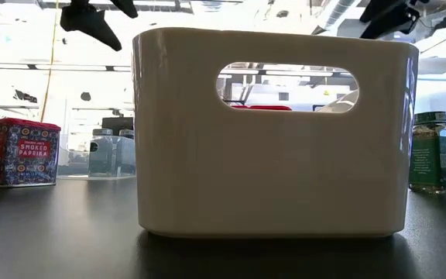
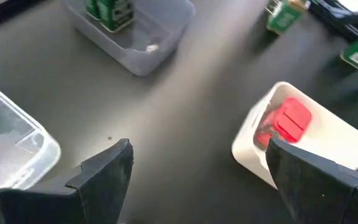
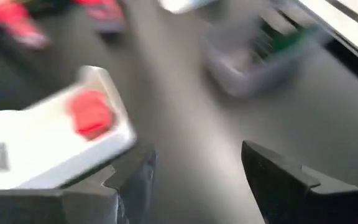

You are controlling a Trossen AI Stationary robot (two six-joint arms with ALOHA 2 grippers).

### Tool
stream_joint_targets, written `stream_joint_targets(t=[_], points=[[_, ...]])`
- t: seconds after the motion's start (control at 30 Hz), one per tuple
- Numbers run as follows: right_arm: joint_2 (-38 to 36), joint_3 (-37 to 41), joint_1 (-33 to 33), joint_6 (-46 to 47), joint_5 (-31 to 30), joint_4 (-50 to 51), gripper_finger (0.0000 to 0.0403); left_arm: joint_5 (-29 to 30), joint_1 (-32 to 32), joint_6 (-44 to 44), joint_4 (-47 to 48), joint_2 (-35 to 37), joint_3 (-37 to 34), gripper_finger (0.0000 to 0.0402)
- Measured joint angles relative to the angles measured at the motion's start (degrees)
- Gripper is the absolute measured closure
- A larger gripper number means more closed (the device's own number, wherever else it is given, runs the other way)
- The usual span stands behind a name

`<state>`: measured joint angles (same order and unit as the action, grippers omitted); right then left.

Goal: Sort spices by type
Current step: Put the top red seasoning can into the white bin

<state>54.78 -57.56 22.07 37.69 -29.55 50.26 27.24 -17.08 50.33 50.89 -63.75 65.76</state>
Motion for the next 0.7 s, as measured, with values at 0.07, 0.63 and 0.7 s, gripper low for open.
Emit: stream_joint_targets(t=[0.07, 0.63, 0.7], points=[[-4.09, 5.28, 1.63, -4.38, 0.70, -8.13, 0.0137, 0.00, -1.23, 0.01, 0.00, 0.00, 0.00, 0.0052], [-14.59, 26.29, -7.59, -9.33, 13.18, -36.40, 0.0137, 0.00, -2.37, -1.96, 0.23, 0.00, 0.00, 0.0052], [-14.36, 26.29, -7.59, -9.22, 13.18, -34.90, 0.0137, 0.00, -2.37, -1.44, 0.23, 0.00, 0.00, 0.0052]])
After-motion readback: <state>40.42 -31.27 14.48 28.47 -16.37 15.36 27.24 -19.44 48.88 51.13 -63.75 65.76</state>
